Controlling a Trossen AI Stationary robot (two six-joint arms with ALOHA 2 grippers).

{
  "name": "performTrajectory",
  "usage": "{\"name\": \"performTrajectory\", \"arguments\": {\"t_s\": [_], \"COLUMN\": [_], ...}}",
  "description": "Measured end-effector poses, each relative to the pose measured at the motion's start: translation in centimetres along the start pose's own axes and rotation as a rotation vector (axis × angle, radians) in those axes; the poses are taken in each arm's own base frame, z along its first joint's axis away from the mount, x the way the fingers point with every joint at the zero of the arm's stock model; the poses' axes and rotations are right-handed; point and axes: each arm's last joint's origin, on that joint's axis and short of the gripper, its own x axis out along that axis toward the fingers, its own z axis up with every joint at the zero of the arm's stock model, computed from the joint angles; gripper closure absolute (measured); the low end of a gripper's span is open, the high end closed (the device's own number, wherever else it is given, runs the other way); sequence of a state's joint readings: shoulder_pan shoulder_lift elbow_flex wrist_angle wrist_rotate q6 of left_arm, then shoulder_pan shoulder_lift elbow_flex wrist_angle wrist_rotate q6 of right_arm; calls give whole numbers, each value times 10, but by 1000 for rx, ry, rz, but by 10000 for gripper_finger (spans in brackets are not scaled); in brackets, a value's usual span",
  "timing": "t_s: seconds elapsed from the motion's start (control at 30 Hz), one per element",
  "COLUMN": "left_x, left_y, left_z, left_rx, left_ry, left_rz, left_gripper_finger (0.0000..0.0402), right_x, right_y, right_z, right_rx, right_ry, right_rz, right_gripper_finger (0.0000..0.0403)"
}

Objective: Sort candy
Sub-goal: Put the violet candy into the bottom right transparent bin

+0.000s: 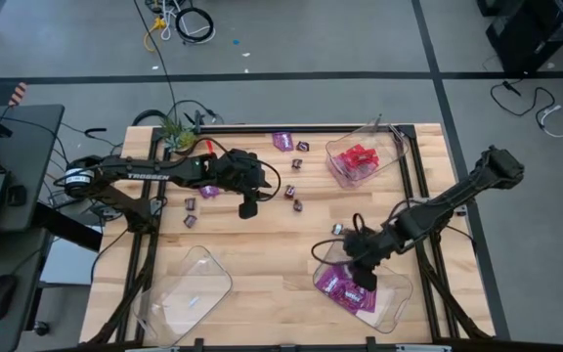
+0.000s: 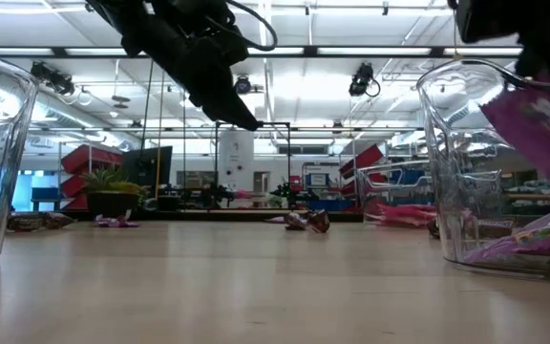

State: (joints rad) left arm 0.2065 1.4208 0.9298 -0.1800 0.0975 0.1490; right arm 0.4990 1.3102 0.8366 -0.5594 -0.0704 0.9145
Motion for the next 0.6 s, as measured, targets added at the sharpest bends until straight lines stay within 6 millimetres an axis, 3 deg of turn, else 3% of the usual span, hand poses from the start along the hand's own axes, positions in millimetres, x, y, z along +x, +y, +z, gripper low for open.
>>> {"name": "performTrajectory", "arguments": {"t_s": [0.4,0.6], "left_x": [0,0], "left_y": [0,1], "left_z": [0,-1], "left_rx": [-3,-7], "left_ry": [0,8], "left_rz": [0,28], "left_gripper_finger": [265,265], "right_x": [36,40], "right_y": [-9,-13], "right_z": [-11,-14], "right_rx": [77,90], "right_ry": [337,384], "right_rz": [-34,-70], "right_gripper_finger": [399,361]}}
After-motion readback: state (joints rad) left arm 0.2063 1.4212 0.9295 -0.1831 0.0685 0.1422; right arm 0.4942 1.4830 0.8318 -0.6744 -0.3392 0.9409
